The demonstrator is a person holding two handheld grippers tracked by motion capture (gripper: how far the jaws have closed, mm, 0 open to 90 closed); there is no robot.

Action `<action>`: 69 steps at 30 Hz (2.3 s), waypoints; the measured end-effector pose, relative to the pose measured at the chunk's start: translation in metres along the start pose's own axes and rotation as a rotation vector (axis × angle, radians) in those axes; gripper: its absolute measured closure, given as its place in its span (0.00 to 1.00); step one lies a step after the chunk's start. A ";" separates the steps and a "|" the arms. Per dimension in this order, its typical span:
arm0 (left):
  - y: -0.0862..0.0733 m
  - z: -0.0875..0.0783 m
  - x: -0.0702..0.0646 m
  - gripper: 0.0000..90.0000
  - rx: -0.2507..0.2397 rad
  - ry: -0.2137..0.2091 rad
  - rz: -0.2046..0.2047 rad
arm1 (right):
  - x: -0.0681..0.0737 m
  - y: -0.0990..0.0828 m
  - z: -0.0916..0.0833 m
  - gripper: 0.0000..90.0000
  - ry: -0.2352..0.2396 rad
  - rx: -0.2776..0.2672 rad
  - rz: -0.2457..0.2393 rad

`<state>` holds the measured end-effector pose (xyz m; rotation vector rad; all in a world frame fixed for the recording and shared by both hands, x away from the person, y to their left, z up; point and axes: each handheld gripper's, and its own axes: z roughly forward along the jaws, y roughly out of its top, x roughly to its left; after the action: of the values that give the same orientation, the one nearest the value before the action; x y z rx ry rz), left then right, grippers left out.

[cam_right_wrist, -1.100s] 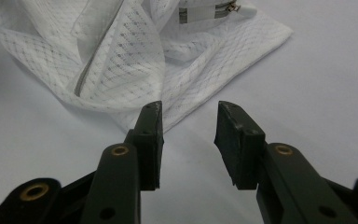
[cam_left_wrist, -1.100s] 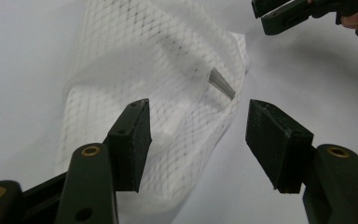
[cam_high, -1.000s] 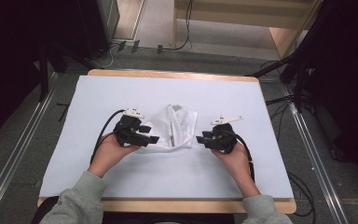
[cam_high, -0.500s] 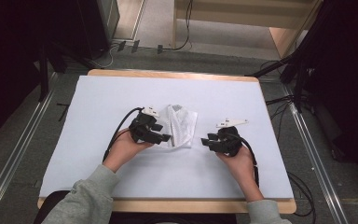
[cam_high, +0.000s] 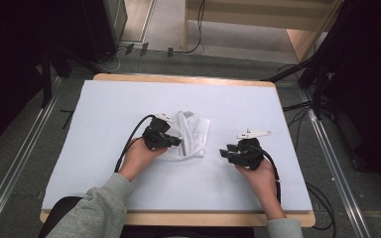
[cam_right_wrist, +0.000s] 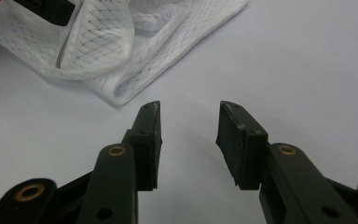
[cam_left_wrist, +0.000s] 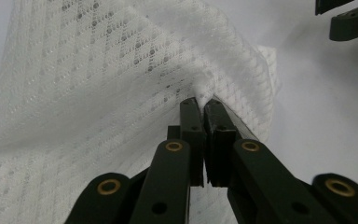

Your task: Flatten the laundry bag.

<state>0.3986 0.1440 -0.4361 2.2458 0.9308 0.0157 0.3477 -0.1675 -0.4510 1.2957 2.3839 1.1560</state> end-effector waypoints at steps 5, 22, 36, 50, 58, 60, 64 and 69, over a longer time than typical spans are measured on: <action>0.002 -0.020 0.004 1.00 -0.033 0.004 -0.011 | 0.000 0.000 0.000 0.69 0.002 0.004 0.000; -0.024 -0.090 0.071 1.00 -0.119 0.124 -0.161 | 0.005 0.009 0.011 0.69 0.031 0.017 -0.031; -0.056 -0.099 0.118 1.00 -0.097 0.170 -0.290 | 0.012 0.016 0.019 0.69 0.053 0.017 -0.049; -0.072 -0.109 0.120 0.67 -0.116 0.182 -0.313 | 0.027 0.043 0.027 0.71 0.085 -0.010 -0.084; -0.079 -0.126 0.104 0.59 -0.129 0.178 -0.295 | 0.034 0.065 0.038 0.71 0.110 -0.015 -0.096; -0.080 -0.128 0.102 0.58 -0.133 0.182 -0.297 | 0.035 0.068 0.040 0.71 0.118 -0.016 -0.098; -0.084 -0.134 0.097 0.57 -0.140 0.189 -0.297 | 0.042 0.079 0.048 0.70 0.133 -0.016 -0.116; -0.090 -0.141 0.091 0.56 -0.149 0.191 -0.302 | 0.054 0.096 0.068 0.68 0.154 -0.012 -0.146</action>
<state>0.3739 0.3298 -0.4053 1.9729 1.3195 0.1594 0.4096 -0.0587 -0.4184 1.0436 2.5258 1.2659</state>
